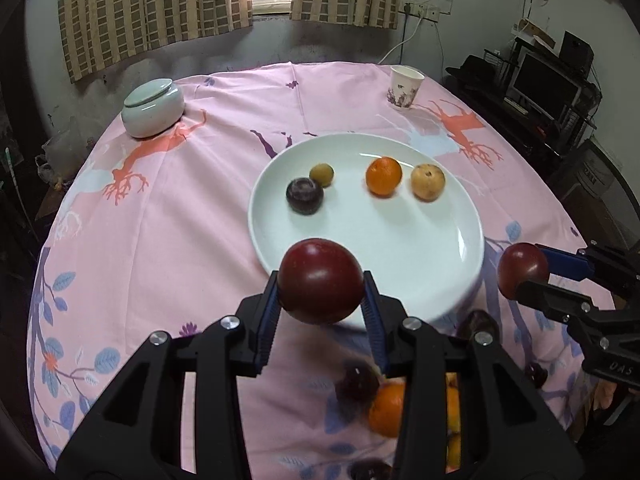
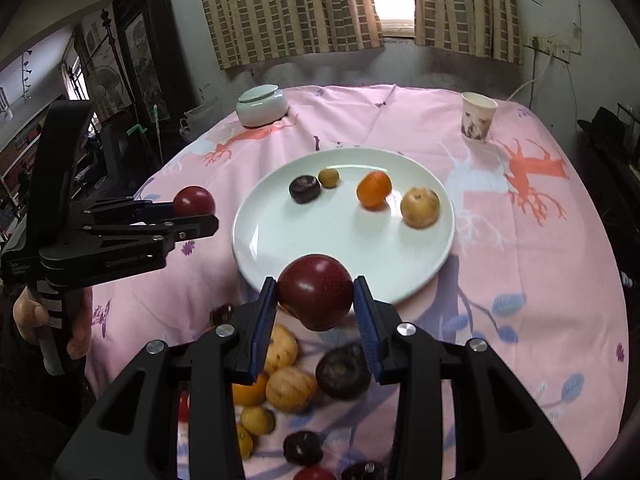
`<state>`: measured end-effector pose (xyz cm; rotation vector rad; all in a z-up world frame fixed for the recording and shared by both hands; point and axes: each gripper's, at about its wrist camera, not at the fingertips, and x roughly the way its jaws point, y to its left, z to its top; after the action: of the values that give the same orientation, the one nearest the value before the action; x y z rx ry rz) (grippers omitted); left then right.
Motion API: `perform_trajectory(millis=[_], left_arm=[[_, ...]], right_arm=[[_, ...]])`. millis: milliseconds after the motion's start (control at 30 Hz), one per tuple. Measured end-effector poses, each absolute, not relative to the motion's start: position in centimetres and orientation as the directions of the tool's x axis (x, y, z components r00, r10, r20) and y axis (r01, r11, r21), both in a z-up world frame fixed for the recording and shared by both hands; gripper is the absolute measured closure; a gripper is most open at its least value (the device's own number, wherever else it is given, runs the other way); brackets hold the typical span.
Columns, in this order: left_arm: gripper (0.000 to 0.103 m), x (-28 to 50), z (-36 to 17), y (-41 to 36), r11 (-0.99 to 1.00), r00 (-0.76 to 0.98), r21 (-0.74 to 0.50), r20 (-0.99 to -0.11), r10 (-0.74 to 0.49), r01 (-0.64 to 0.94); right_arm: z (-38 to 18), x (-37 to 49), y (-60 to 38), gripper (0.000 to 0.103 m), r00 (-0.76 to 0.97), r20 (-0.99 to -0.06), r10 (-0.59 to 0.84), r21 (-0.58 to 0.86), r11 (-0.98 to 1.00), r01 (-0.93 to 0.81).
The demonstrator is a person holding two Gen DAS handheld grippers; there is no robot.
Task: Organize fruits
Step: 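Carry both red plums over the white plate and release them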
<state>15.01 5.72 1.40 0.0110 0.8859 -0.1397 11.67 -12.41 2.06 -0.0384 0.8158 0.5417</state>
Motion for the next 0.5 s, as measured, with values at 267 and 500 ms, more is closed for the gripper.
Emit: perform_trajectory(millis=[267, 500], left_arm=[[0.063, 23.3, -2.0, 5.8, 0.993, 0.551, -0.084, -0.826, -0.118, 0.087], [0.062, 25.2, -3.3, 6.0, 0.991, 0.519, -0.113, -0.844, -0.134, 0.073]], right_arm=[[-1.2, 22.2, -7.1, 0.064, 0.483, -0.765, 0.427, 0.135, 0.839, -0.528], [-3.7, 25.1, -6.3, 0.063, 0.47, -0.79, 0.393, 0.102, 0.84, -0.532]])
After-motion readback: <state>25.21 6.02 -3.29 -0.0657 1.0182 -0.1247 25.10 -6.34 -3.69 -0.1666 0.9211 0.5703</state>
